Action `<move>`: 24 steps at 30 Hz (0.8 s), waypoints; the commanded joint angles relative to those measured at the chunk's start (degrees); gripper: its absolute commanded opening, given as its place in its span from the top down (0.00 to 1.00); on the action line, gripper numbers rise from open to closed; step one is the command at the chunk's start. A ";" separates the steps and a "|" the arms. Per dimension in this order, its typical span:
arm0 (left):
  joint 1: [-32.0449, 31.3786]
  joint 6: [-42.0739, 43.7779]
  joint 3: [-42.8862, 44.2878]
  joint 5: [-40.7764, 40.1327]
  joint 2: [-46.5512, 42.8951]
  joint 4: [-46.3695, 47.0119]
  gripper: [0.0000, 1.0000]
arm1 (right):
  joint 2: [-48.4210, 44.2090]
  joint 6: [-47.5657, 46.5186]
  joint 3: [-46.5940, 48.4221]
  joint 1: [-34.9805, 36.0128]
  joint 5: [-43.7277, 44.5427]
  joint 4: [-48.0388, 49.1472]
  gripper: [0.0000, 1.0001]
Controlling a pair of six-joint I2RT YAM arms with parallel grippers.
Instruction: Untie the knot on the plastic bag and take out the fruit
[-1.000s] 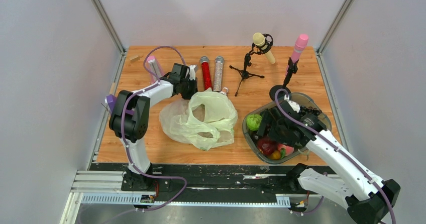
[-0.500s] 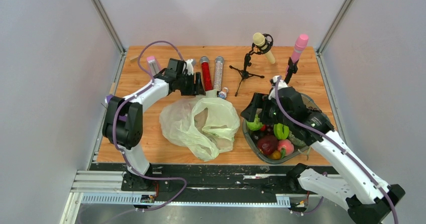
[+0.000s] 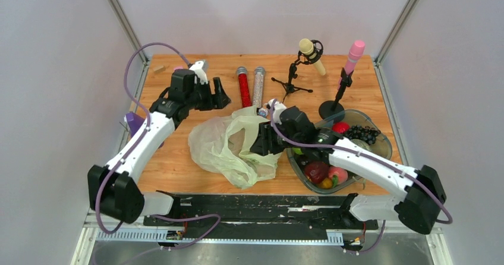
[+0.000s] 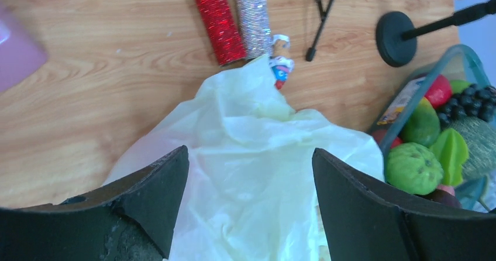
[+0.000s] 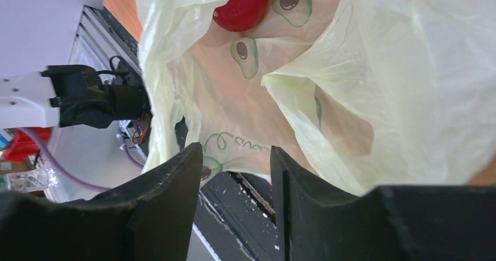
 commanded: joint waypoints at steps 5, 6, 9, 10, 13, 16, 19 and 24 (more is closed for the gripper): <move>0.58 -5.99 -12.18 -12.50 -12.34 -5.01 0.13 | 10.69 0.35 1.82 2.76 7.68 10.05 0.63; 0.58 -6.53 -13.45 -13.73 -13.45 -5.34 0.13 | 11.81 0.14 2.28 2.71 7.98 10.62 0.63; 0.58 -7.41 -15.22 -17.10 -15.10 -7.52 0.11 | 15.08 -0.72 4.39 2.74 8.15 11.54 0.64; 0.58 -7.70 -15.94 -18.33 -15.88 -7.83 0.11 | 16.09 -0.81 5.15 2.75 7.83 11.79 0.65; 0.58 -7.99 -17.41 -21.19 -17.20 -8.97 0.06 | 18.68 -0.81 7.01 2.84 6.25 13.17 0.65; 0.58 -8.54 -18.92 -23.05 -17.60 -9.51 0.03 | 20.96 -0.39 8.34 2.94 5.45 14.29 0.66; 0.59 -10.21 -21.44 -25.55 -17.34 -8.33 0.01 | 23.28 -0.28 9.44 3.20 4.65 15.43 0.65; 0.58 -11.73 -25.13 -26.12 -14.82 -3.32 0.04 | 26.72 -0.32 9.79 3.58 4.19 18.84 0.64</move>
